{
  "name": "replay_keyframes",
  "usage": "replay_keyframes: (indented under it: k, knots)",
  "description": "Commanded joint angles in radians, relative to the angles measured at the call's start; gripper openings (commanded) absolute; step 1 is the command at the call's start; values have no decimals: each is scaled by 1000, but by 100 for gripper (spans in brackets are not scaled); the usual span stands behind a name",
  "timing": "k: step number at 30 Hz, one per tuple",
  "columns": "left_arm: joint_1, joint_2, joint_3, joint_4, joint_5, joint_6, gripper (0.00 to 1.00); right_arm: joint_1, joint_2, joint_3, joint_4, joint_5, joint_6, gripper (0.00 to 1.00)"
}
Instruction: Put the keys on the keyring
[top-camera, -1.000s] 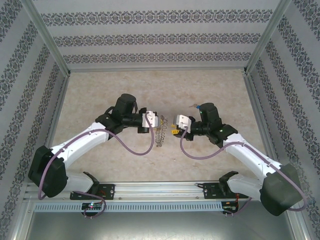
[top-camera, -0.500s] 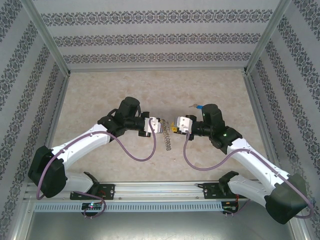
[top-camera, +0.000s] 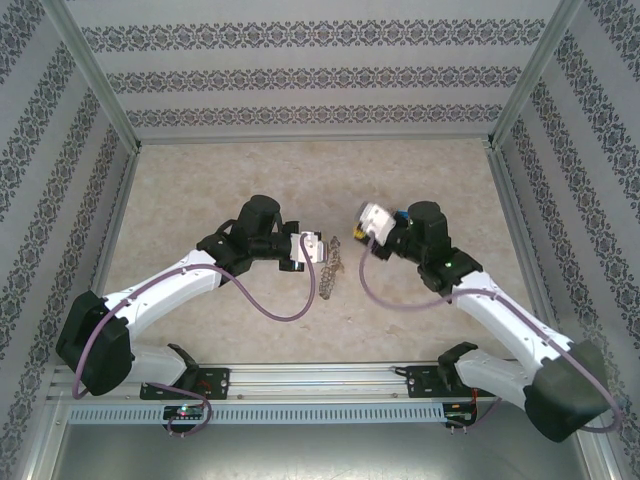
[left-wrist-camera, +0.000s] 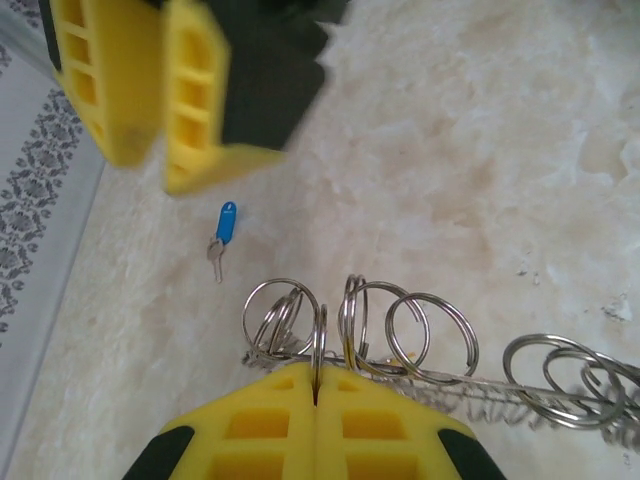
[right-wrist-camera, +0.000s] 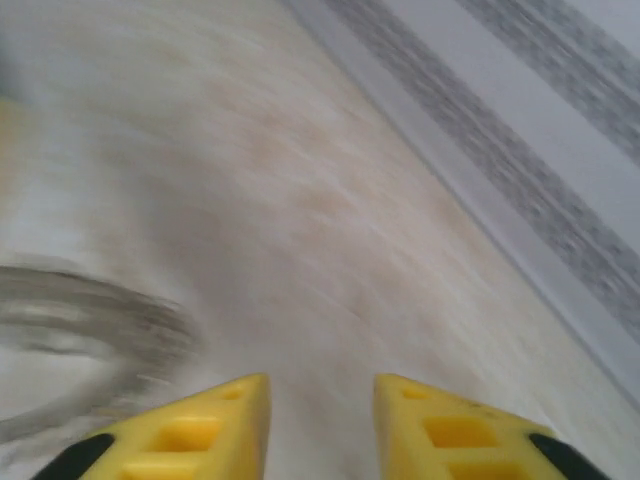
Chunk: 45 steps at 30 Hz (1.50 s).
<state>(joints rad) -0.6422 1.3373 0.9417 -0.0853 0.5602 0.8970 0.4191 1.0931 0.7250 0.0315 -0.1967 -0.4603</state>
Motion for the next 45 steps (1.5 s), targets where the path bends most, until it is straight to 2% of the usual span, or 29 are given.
replay_keyframes:
  k: [1, 2, 4, 5, 7, 10, 19, 23, 26, 31, 38, 45]
  knots:
    - [-13, -53, -8, 34, -40, -50, 0, -141, 74, 113, -58, 529, 606, 43]
    - [-14, -61, -14, 38, -40, -61, 0, -218, 102, 159, -168, 433, 723, 43]
    - [-13, -81, -31, 57, -45, -81, 0, -327, 173, 203, -259, 272, 875, 43]
    - [-13, -92, -40, 66, -49, -89, 0, -363, 211, 214, -274, 211, 927, 41]
    - [-12, -112, -57, 76, -54, -100, 0, -397, 299, 259, -298, 121, 935, 39]
    - [-11, -135, -73, 75, -46, -105, 0, -416, 450, 363, -375, 97, 904, 39]
    - [-4, -167, -113, 94, -63, -147, 0, -423, 794, 634, -471, 99, 983, 39]
    - [2, -184, -132, 109, -65, -164, 0, -414, 889, 734, -516, 126, 914, 39]
    - [7, -193, -138, 109, -71, -174, 0, -414, 934, 787, -539, 100, 847, 39]
    - [15, -193, -138, 101, -73, -184, 0, -408, 998, 830, -552, -55, 823, 36]
    - [30, -190, -135, 96, -73, -200, 0, -374, 997, 774, -553, -105, 807, 32]
    - [38, -201, -158, 110, -75, -217, 0, -329, 904, 621, -532, -174, 823, 27]
